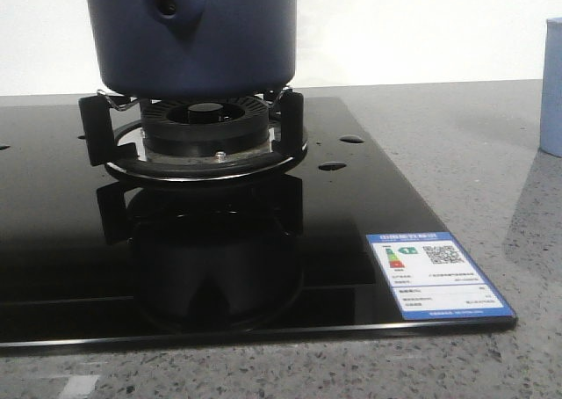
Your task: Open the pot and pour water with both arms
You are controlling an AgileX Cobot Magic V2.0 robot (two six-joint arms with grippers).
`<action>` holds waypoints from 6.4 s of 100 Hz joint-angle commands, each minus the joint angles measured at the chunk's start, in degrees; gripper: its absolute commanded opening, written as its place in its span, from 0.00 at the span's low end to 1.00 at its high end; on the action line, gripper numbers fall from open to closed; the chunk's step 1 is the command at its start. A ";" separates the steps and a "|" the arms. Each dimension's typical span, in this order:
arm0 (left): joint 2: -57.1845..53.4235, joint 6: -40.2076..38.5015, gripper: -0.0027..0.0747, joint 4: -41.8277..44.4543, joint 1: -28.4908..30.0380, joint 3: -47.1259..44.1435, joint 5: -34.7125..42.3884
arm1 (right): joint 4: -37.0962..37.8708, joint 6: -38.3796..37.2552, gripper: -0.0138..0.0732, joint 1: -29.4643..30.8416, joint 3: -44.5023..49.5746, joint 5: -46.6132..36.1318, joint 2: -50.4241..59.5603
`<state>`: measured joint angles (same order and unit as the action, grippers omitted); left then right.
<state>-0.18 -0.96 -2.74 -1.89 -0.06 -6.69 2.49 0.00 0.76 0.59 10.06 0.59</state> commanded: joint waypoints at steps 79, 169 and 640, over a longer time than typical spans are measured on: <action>-1.70 -0.45 0.01 -0.46 0.00 -0.50 4.28 | 0.07 0.00 0.08 -0.10 1.41 -4.54 0.98; -1.70 -0.45 0.01 -35.78 0.00 0.06 9.14 | -29.81 0.00 0.08 -0.10 0.61 -14.79 0.98; 63.48 25.52 0.50 -27.45 -22.74 61.39 15.37 | -10.69 9.98 0.69 -4.71 -22.97 -3.29 -29.70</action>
<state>66.46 24.57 -30.41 -25.85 59.15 4.98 -8.59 9.33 -3.95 -22.96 16.85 -27.95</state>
